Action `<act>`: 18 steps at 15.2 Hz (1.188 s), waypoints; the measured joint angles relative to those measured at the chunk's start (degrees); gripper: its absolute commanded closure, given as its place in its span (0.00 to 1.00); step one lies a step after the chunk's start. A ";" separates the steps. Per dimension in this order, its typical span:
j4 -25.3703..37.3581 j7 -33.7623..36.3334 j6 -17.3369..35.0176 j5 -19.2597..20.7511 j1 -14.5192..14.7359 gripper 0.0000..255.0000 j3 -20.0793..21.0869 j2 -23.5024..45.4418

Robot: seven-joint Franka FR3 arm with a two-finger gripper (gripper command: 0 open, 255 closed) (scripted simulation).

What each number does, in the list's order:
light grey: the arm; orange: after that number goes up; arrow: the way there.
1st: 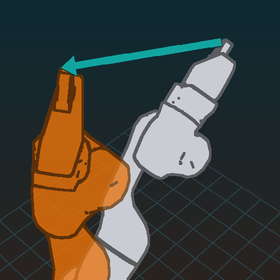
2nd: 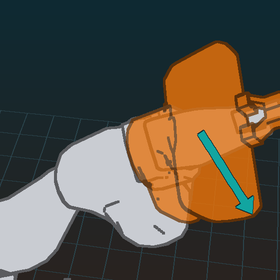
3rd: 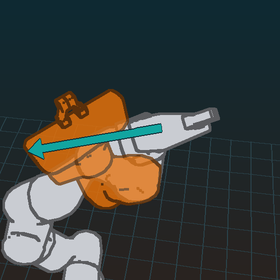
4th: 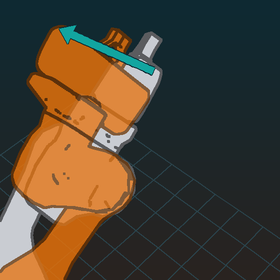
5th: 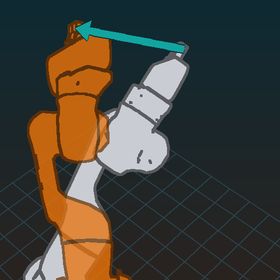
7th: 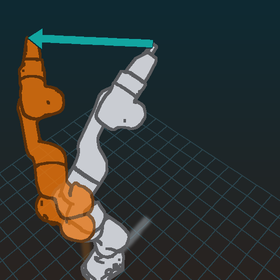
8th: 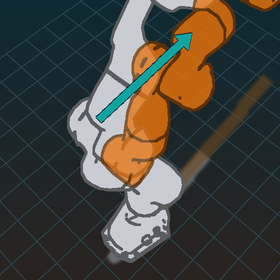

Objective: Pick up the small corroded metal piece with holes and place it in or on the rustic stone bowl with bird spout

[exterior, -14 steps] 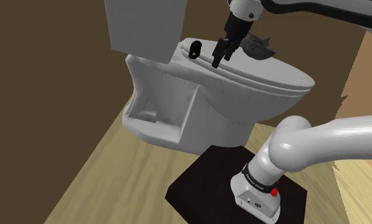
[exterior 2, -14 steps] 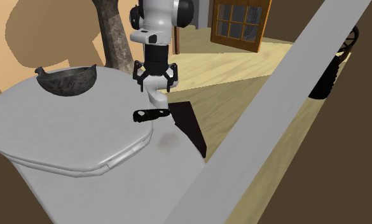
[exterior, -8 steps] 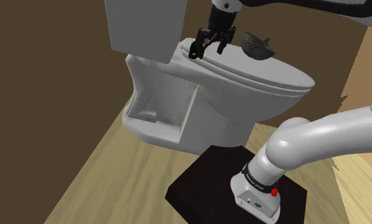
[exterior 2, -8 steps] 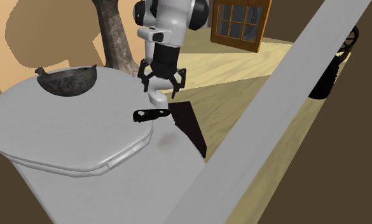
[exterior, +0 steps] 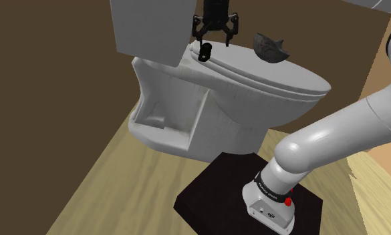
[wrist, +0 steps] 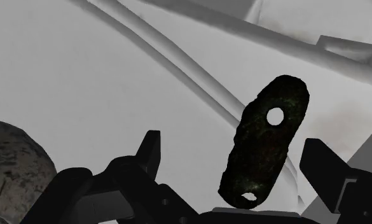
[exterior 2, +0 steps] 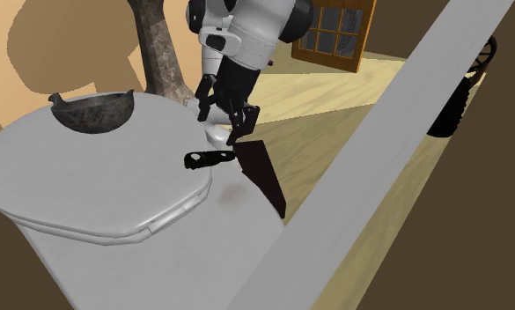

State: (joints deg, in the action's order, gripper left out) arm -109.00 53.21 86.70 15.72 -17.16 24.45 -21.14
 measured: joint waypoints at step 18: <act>-4.12 0.69 9.41 0.81 -1.37 1.00 -1.10 0.11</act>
State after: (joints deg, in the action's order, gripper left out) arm -113.12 53.91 96.10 16.53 -18.53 23.35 -21.03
